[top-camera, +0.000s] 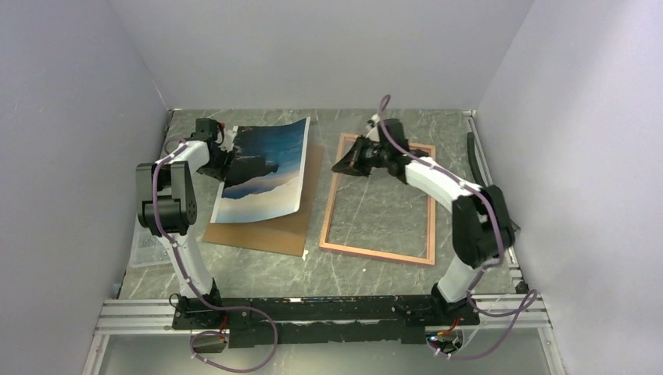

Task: Put the photo into the frame

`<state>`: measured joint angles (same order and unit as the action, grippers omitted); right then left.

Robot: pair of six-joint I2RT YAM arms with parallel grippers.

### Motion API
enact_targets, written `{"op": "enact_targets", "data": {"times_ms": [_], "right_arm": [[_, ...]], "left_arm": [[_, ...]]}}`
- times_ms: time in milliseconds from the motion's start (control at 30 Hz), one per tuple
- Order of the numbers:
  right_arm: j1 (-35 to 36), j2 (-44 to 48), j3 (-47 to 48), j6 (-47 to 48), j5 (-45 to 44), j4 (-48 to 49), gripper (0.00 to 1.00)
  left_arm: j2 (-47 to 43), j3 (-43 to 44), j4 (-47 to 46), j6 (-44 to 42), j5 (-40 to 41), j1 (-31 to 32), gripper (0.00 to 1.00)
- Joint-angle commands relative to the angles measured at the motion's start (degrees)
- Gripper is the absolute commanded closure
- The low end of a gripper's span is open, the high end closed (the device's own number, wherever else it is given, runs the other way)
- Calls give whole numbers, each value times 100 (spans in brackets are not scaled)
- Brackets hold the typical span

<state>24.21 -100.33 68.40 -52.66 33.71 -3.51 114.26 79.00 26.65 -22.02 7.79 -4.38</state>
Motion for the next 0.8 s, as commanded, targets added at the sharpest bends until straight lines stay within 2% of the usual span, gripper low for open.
{"op": "enact_targets", "data": {"times_ms": [0,200,467,567,600,633,767], "right_arm": [[-388,936,18,913,-323,-1384,100],[-778,1770,192,1491,-747,-2383,100],[-1164,2494,1021,2470,-1474,-3748,100],[-1192,2683,1288,2720,-1720,-4048,100],[-1198,2720,1388,2784,-1784,-4144,100],[-1205,2743,1479,2860,-1807,-4233,100],[-1208,2745,1964,3108,-1887,-4699,100]], "left_arm": [[337,-319,209,-93,-46,272,31],[437,-304,156,-209,185,398,31],[245,106,549,-213,299,401,28],[-20,447,879,-48,89,398,22],[-82,539,1027,17,-4,399,10],[-120,634,1174,59,-77,526,6],[-368,892,1654,218,-312,776,6]]}}
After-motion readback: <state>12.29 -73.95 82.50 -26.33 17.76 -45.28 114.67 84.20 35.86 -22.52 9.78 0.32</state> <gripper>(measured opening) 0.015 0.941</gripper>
